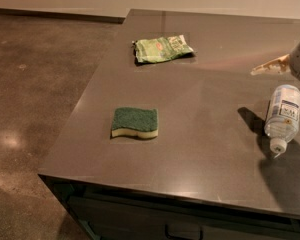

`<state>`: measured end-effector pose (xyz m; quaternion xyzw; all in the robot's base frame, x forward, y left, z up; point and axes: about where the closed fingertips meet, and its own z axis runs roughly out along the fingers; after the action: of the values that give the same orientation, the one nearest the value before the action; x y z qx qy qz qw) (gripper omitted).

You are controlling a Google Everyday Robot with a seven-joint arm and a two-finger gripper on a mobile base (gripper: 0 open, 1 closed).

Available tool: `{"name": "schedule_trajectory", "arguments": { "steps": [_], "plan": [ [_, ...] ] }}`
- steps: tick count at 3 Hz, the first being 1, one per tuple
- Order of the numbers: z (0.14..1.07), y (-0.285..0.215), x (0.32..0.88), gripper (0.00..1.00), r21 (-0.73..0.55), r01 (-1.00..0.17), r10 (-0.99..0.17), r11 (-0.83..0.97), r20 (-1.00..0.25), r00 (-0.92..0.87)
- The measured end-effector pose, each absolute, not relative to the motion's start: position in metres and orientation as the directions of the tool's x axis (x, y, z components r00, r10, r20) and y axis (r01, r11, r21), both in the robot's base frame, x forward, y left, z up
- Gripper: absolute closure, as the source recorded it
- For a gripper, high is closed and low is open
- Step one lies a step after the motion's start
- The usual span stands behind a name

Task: Pick blue plastic bottle

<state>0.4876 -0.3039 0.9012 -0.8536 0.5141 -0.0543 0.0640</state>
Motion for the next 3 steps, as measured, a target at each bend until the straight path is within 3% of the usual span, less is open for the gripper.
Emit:
{"name": "schedule_trajectory", "arguments": {
  "steps": [2,3],
  "plan": [
    [0.884,-0.311,0.487,0.00,-0.115,-0.855,-0.863,-0.505,0.048,0.503],
    [0.878,-0.315,0.488,0.18,-0.093,-0.854,-0.859,-0.512,0.055,0.509]
  ]
}}
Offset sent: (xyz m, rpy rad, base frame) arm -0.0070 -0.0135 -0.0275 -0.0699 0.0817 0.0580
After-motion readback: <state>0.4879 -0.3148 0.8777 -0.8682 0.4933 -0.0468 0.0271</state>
